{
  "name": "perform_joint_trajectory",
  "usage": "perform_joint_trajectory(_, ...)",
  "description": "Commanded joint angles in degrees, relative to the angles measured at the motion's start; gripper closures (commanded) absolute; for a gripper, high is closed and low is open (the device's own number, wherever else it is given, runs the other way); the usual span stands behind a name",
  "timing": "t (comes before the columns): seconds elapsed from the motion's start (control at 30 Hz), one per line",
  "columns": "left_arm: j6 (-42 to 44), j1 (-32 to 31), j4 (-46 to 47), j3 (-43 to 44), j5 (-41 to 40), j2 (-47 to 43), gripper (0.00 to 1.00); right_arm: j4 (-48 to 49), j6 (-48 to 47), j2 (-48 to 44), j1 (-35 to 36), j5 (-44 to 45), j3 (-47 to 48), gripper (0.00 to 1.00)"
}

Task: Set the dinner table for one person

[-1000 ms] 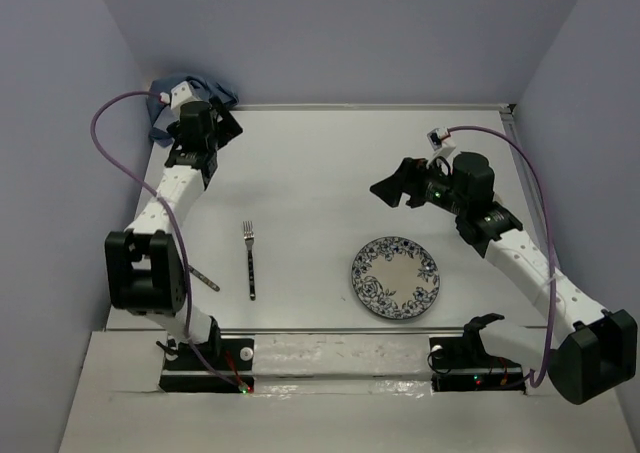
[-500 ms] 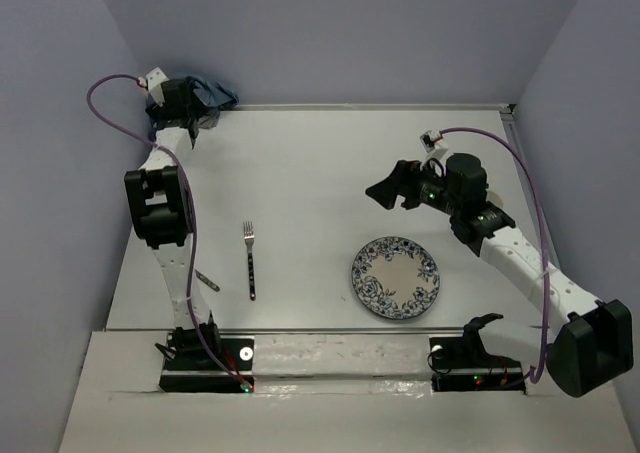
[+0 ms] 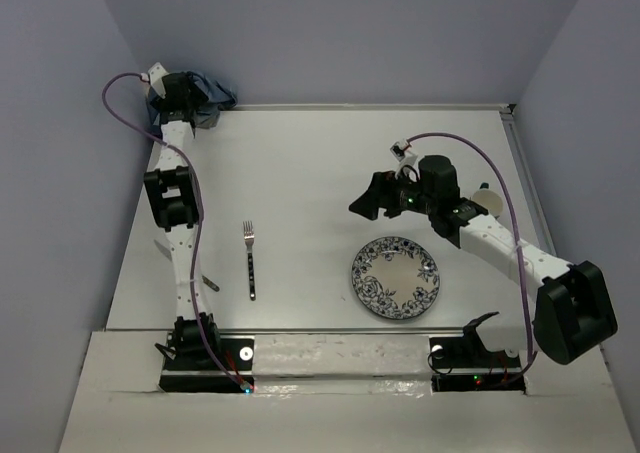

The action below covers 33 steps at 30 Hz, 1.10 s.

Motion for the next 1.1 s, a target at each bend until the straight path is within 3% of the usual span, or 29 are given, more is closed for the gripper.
perform_joint_trajectory(0.0,-3.71,1.31,1.13,4.8,1.34,0.27,0.16,4.24,-1.27,2.55,0.68,-1.15,1.61,0.13)
perform_joint_trajectory(0.1,-4.68,1.66,1.13,5.42,1.34,1.85,0.18,4.33,-1.62,3.17,0.68,-0.45,1.26,0.14)
perform_joint_trajectory(0.17,-5.03,1.84,1.39,6.21,1.95,2.91,0.29,4.33,-1.88,3.08,0.68,0.25,1.08,0.14)
perform_joint_trajectory(0.2,-5.21,1.93,1.66,6.3,2.31,3.52,0.46,4.33,-2.06,3.08,0.68,0.51,1.08,0.14)
perform_joint_trajectory(0.27,-5.65,2.1,2.01,7.0,3.01,3.97,0.62,4.42,-2.06,3.34,0.68,0.6,1.08,0.14)
perform_joint_trajectory(0.3,-5.65,2.1,2.01,7.27,3.19,4.32,0.77,4.42,-1.97,3.61,0.68,0.52,1.34,0.14)
perform_joint_trajectory(0.37,-5.83,2.01,1.92,7.97,4.41,4.76,0.97,4.33,-1.88,3.79,0.68,0.17,1.35,0.14)
perform_joint_trajectory(0.53,-4.42,0.27,-0.8,7.54,8.98,2.66,1.0,5.21,-1.36,3.87,0.68,1.39,0.99,0.14)
perform_joint_trajectory(0.7,0.49,-6.76,-0.54,-1.76,12.68,-6.03,1.0,5.3,-0.83,4.49,0.68,2.8,1.78,0.14)
perform_joint_trajectory(0.77,2.86,-11.23,2.08,-8.86,12.24,-14.02,1.0,5.12,-1.7,4.05,0.68,5.51,2.05,0.14)
perform_joint_trajectory(0.87,0.87,-14.5,13.5,-35.78,13.64,-27.82,1.0,3.64,-3.2,3.61,0.68,10.69,3.54,0.14)
perform_joint_trajectory(0.93,-0.28,-16.34,18.0,-47.5,14.26,-35.8,1.0,2.06,-3.99,3.44,0.68,14.38,5.12,0.15)
perform_joint_trajectory(0.97,-0.64,-16.35,18.79,-47.57,14.26,-37.93,1.0,1.78,-4.25,3.43,0.68,15.27,5.56,0.16)
perform_joint_trajectory(1.07,-0.81,-21.16,21.61,-58.71,14.1,-43.92,1.0,1.69,-4.43,3.69,0.68,16.78,6.88,0.18)
